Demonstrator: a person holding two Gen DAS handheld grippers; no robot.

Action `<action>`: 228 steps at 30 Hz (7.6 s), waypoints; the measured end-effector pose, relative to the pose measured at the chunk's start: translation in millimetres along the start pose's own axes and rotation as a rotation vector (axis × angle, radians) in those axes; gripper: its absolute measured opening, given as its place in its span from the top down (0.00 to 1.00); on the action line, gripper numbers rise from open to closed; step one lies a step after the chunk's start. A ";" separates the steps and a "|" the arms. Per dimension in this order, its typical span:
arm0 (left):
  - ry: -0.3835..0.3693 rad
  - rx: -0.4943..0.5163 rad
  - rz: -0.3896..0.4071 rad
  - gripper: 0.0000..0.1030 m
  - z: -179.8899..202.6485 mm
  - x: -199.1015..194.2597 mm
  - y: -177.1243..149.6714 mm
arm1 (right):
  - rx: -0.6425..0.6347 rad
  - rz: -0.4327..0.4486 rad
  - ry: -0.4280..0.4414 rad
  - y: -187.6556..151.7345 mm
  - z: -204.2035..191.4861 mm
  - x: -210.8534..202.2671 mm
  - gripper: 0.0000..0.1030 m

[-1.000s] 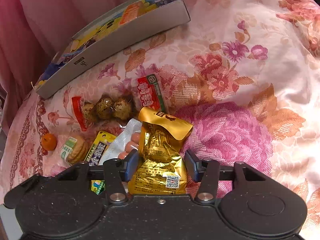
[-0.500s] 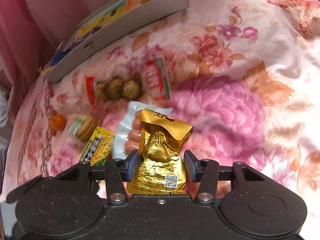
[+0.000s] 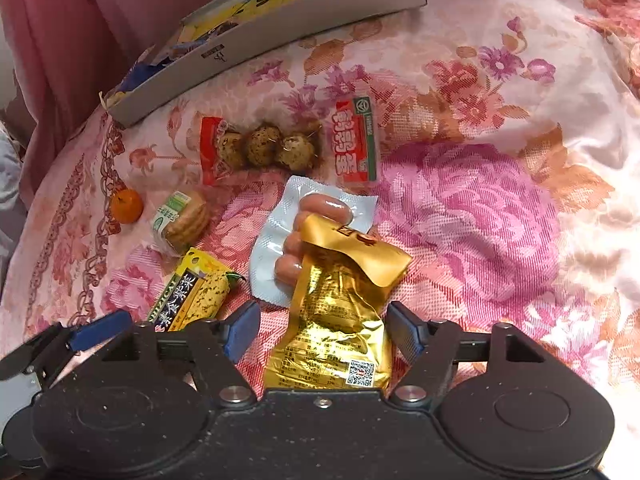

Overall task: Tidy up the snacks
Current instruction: 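Close the right tool on the gold packet while the left tool grasps the yellow biscuit bar, then carry both snacks over the grey tray and open both tools inside, then lift both open tools away from the tray back toward the remaining snacks, then lower the right tool onto the sausage pack while the left tool approaches the wrapped bun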

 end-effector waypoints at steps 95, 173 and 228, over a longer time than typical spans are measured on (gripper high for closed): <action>0.362 -0.212 0.354 0.17 -122.7 50.4 242.4 | -0.186 0.815 -0.021 207.7 -92.5 6.3 0.32; 0.333 -0.003 0.161 0.00 -43.2 -111.2 6.9 | -0.393 0.488 -0.262 -39.9 -49.5 -116.3 0.01; -0.128 0.018 0.101 0.27 -51.1 35.5 62.6 | -0.021 0.160 -0.143 9.3 -30.0 22.3 0.31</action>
Point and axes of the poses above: each gripper's, at about its wrist camera, not at the fingertips, and x roughly the way its jaws point, z to its right, y to its top, the point moved 8 cm from there along x, roughly the way its jaws point, and after that the axes turned 9 degrees about -y, right-handed, at the moved point
